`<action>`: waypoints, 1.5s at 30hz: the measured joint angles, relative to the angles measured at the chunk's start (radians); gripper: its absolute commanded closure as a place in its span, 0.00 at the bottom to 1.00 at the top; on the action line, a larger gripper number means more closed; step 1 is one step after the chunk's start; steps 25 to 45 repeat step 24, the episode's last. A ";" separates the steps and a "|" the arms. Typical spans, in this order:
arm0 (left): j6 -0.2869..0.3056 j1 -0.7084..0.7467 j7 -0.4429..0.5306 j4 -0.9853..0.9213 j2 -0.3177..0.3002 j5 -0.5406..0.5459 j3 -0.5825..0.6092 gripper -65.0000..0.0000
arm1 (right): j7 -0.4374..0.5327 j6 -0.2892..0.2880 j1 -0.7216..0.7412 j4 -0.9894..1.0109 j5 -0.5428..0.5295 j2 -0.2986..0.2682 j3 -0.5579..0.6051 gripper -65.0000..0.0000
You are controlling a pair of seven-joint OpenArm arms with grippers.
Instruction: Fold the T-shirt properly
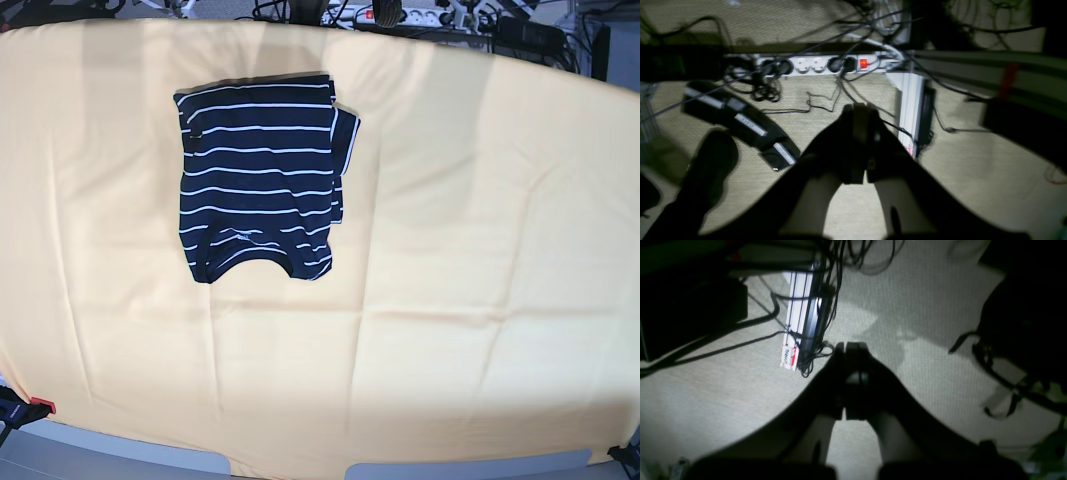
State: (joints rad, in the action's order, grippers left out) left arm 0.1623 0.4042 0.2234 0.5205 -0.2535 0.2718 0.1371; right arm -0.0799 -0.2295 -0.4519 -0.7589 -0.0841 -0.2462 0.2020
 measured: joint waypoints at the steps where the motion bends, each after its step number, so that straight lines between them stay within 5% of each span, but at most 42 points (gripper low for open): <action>1: -0.007 -0.007 0.024 -0.035 0.016 -0.002 0.019 1.00 | 0.022 0.024 0.005 0.028 0.007 0.009 0.013 1.00; 6: -0.007 -0.043 0.043 -0.099 0.114 0.001 0.046 1.00 | 0.081 0.086 0.032 0.142 0.013 0.066 0.048 1.00; 10: -0.105 -0.053 0.050 -0.099 0.180 0.001 0.046 1.00 | 0.098 0.087 0.039 0.153 0.013 0.106 0.051 1.00; 16: -0.132 -0.041 0.051 -0.135 0.274 -0.001 0.046 1.00 | 0.088 0.116 0.040 0.157 -0.029 0.113 0.122 1.00; 45: -0.131 -0.043 0.058 -0.138 0.259 0.035 0.045 1.00 | 0.084 0.121 0.042 0.163 -0.047 0.149 0.161 1.00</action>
